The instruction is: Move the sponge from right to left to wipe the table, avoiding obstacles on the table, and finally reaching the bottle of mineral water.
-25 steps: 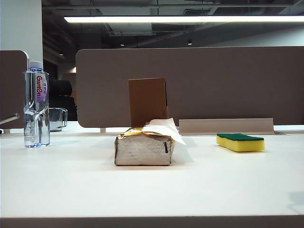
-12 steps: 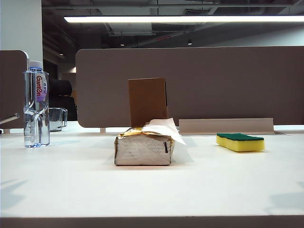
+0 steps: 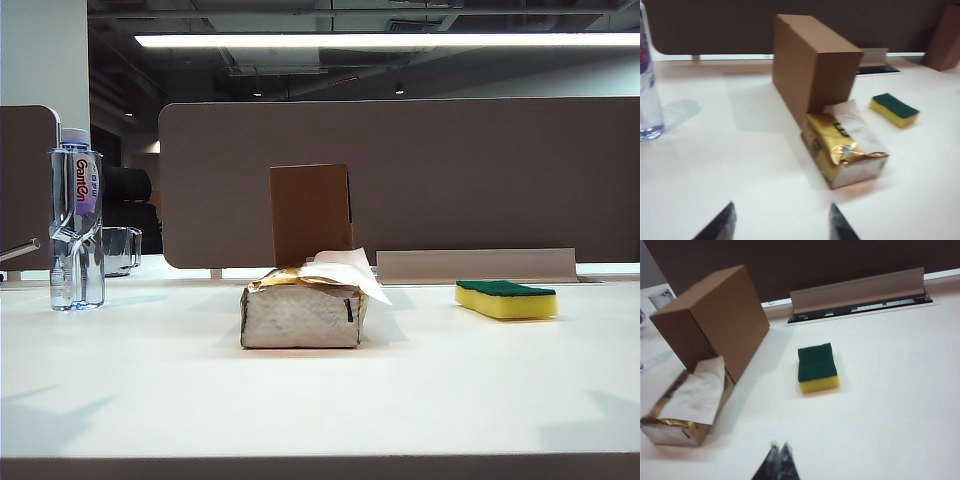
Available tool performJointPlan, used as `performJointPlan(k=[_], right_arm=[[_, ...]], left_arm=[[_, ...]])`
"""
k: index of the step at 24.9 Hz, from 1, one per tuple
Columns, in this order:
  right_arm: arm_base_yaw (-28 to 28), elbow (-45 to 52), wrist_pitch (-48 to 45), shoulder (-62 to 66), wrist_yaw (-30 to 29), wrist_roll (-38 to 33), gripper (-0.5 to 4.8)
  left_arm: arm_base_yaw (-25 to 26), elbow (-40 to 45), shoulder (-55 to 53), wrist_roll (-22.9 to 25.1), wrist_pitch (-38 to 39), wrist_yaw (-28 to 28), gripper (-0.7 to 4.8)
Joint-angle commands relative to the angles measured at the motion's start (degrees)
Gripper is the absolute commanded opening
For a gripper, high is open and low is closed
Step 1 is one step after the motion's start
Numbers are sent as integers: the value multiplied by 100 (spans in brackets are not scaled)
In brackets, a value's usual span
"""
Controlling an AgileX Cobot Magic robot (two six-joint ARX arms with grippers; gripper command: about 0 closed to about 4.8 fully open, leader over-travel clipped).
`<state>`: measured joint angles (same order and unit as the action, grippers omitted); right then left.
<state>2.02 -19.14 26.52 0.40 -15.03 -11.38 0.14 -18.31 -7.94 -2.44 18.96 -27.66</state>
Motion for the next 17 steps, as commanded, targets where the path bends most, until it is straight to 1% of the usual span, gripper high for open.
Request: performJointPlan(k=[1,4,7,8,10,11,12,13,16,17], right_arm=[[0,-424,181,9,20,-256,-5],[0,-704,260,13,103,-258,-5],[0,-968,424,70,109,-260,-4],[0,-1084,562,131,105,-262,-4],[-2,-1399,964,452,85,-262,5],[0,-1495,1073,579,72,-260,20],[0,-1687,1233,848,74,-260,70],[0,-1794,1290,1021,74,-260,102],[0,-2055,1368,1523,72,-262,166],[0,-2225,1390,1893,59,-262,181]], left_arm=[[0,-387,0,-348,321,-466,229],[0,-608,0,-426,326,-656,229],[0,-822,0,-461,332,-699,234],[0,-890,-4,-553,339,-710,251],[-2,-1097,-96,-835,437,-841,309],[-2,-1174,-181,-857,472,-990,311],[-2,-1279,-343,-857,509,-1248,311],[-2,-1331,-444,-857,518,-1353,311],[-2,-1504,-800,-855,570,-1617,311],[-2,-1582,-1005,-855,597,-1759,311]])
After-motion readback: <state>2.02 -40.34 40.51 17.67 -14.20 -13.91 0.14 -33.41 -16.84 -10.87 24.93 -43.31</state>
